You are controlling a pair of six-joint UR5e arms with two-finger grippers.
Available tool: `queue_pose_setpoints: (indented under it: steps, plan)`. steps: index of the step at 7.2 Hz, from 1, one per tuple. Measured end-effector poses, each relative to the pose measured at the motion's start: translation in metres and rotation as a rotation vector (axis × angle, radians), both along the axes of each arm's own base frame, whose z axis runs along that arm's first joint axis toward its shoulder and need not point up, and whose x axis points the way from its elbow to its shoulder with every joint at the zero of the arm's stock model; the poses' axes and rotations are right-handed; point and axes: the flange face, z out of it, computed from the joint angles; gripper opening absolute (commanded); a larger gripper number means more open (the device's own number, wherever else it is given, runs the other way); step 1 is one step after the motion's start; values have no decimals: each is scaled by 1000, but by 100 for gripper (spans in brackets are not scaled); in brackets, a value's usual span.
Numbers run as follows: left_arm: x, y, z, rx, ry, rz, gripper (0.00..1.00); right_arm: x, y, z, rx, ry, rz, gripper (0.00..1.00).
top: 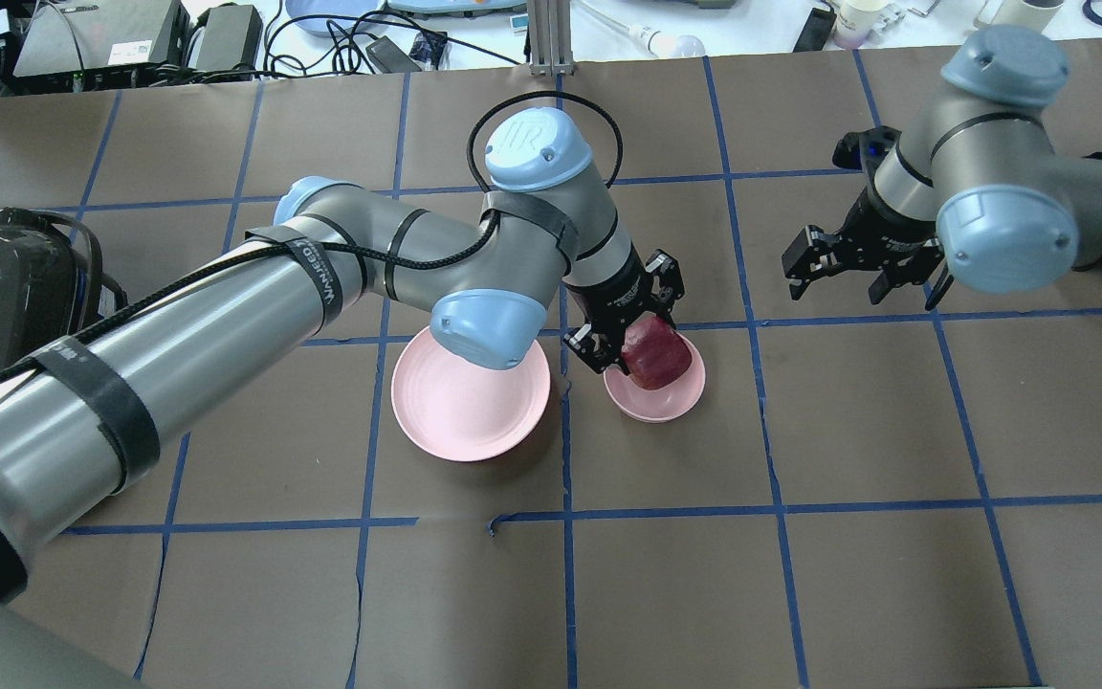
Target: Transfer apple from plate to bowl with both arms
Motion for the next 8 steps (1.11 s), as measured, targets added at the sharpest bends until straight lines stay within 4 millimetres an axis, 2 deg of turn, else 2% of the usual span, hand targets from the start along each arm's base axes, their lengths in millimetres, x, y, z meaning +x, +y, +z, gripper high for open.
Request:
queue_pose_setpoints:
  steps: [1, 2, 3, 4, 5, 6, 8]
  plan:
    - [-1, -1, -13, 14, -11, -2, 39, -3, -3, 32, 2, 20, -3, 100]
    - [-1, -2, -23, 22, -23, -4, 99, -4, -5, 65, -3, 30, -4, 100]
    - [-1, -3, -27, 23, -29, -7, 100, -3, -7, 90, -1, 33, -4, 100]
    - [-2, -5, -26, 16, -27, -9, 100, 0, -9, 107, -6, 29, -1, 100]
    - [-2, -7, -18, 0, -19, -13, 100, 2, -11, 113, -7, 27, 6, 100]
    - [2, -15, 2, -35, -3, -15, 100, 1, -12, 115, -8, 29, 12, 100]
    - [39, -48, 66, -119, 23, -66, 100, -2, -13, 124, -25, 40, 12, 100]
